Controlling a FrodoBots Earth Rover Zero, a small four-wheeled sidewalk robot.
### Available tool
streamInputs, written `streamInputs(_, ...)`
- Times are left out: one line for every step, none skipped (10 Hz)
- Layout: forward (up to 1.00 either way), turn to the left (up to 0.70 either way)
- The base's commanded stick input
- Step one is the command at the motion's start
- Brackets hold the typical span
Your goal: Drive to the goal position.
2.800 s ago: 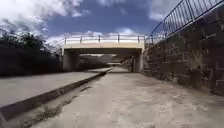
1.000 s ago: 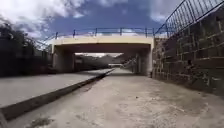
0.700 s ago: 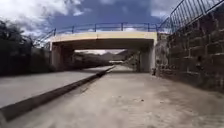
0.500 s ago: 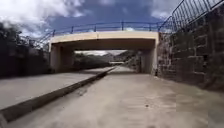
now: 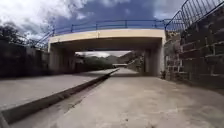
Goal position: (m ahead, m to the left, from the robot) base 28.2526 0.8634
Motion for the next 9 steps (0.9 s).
streamInputs(1.00, 0.00)
streamInputs(1.00, 0.00)
streamInputs(1.00, 0.00)
streamInputs(1.00, 0.00)
streamInputs(1.00, 0.00)
streamInputs(1.00, -0.27)
streamInputs(1.00, -0.27)
streamInputs(1.00, -0.27)
streamInputs(1.00, -0.27)
